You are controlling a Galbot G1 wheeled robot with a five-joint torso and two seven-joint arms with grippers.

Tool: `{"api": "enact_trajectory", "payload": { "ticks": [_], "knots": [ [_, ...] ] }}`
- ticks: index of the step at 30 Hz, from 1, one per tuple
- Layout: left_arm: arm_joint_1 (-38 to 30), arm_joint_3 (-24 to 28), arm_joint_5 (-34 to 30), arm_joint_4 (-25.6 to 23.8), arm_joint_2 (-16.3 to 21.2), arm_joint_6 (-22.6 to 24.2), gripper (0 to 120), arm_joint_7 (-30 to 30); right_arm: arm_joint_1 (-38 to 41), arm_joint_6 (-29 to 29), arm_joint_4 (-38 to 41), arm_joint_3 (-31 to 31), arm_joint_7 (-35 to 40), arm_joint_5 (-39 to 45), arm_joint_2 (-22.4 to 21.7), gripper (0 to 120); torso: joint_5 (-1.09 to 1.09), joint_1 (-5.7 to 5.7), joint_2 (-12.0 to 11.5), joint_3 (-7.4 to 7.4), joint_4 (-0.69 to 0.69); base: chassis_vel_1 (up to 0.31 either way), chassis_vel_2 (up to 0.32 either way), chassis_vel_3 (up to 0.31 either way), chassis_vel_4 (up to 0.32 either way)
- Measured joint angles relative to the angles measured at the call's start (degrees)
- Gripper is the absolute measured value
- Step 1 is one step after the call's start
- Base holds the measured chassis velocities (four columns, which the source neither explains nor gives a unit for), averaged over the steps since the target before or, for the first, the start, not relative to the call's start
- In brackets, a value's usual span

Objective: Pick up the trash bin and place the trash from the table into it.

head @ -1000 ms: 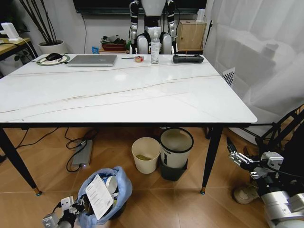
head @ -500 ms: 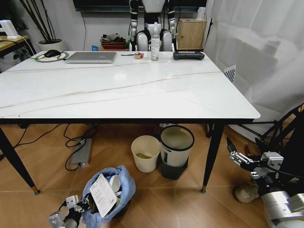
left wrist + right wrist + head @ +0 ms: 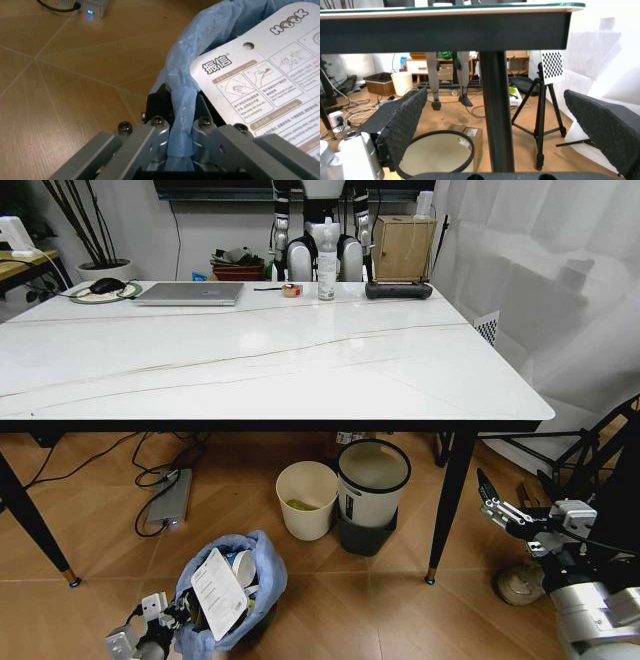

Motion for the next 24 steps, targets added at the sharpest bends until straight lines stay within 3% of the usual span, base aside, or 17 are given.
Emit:
{"api": "enact_trajectory", "payload": {
  "ticks": [24],
  "knots": [
    [0.7, 0.7, -0.2, -1.0, -0.3, 0.1, 1, -0.9, 0.0, 0.0, 0.0, 0.0, 0.0, 0.0, 0.0, 100, 0.0, -1.86, -6.0, -4.12, 0.0, 0.0, 0.0, 0.0, 0.0]
  ]
}}
